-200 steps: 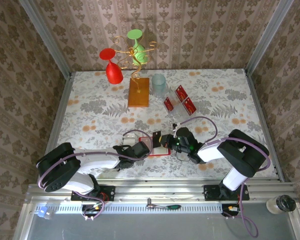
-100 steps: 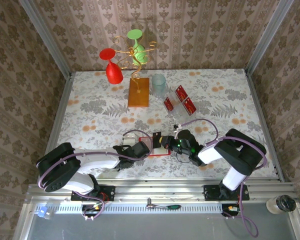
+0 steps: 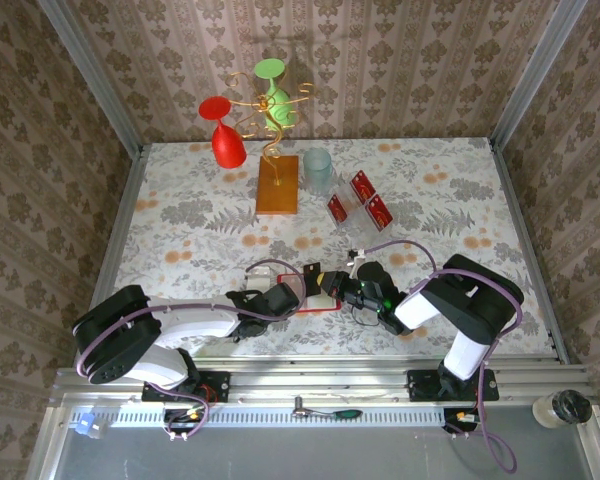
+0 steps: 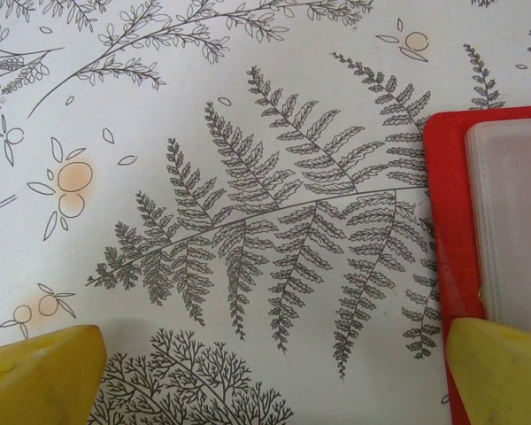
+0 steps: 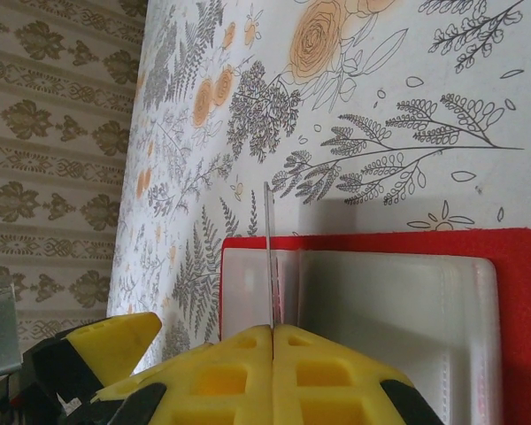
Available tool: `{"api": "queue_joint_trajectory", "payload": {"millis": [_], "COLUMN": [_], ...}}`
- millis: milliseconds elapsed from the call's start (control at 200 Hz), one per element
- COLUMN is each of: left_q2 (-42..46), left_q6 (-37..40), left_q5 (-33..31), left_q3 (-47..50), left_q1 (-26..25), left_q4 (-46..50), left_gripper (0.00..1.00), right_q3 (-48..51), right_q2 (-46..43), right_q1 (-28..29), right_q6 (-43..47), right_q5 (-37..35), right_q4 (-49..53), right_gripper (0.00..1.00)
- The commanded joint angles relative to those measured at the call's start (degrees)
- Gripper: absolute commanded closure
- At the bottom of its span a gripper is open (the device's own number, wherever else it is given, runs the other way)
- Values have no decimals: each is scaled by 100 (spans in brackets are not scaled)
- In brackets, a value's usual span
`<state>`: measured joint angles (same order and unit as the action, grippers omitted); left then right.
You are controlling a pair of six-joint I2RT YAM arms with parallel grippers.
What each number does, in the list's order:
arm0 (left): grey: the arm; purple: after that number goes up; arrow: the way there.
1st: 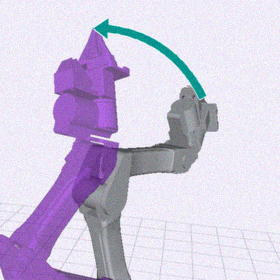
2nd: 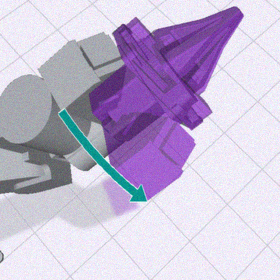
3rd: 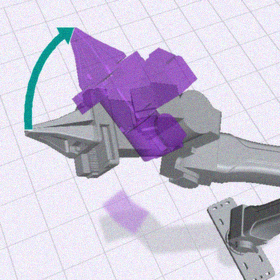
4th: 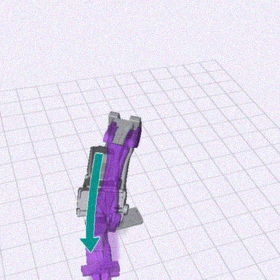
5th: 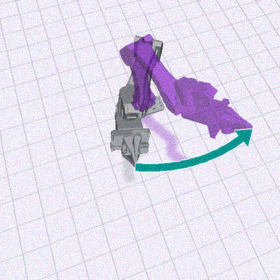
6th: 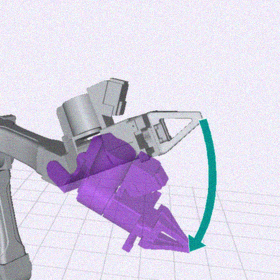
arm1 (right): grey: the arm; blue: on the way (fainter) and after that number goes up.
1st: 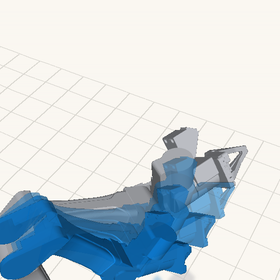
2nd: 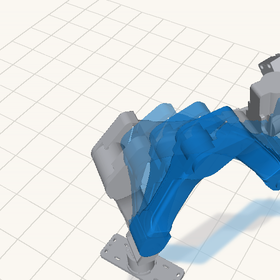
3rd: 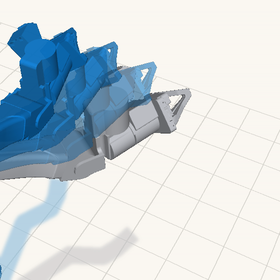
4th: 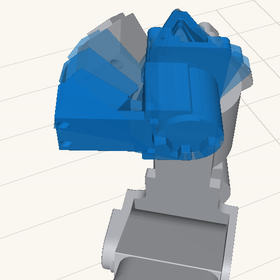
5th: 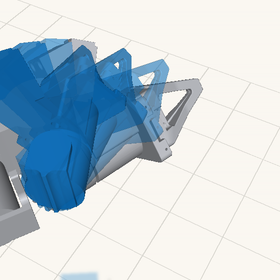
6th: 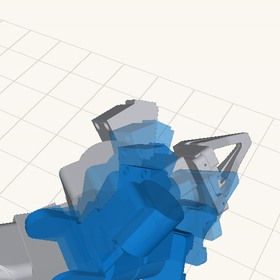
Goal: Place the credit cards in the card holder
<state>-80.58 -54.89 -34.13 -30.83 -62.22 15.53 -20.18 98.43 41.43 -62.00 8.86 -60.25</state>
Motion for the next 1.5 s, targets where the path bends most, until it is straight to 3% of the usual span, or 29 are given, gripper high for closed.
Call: {"api": "queue_joint_trajectory", "payload": {"millis": [0, 310, 585, 1495], "left_q2": [-22, 540, 255, 148], "left_q6": [-1, 760, 1346, 859], "left_q5": [-66, -67, 379, 86], "left_q3": [-59, -454, -467, 72], "left_q1": [-36, 118, 305, 263], "left_q4": [226, 315, -260, -213], "left_gripper": [0, 0, 0, 0], "right_q3": [69, 94, 129, 304], "right_q2": [10, -11, 10, -36], "right_q1": [67, 67, 76, 278], "right_q6": [-105, 15, 107, -96], "right_q5": [94, -34, -94, -391], "right_q4": [-148, 132, 154, -252], "right_gripper": [100, 100, 100, 100]}}
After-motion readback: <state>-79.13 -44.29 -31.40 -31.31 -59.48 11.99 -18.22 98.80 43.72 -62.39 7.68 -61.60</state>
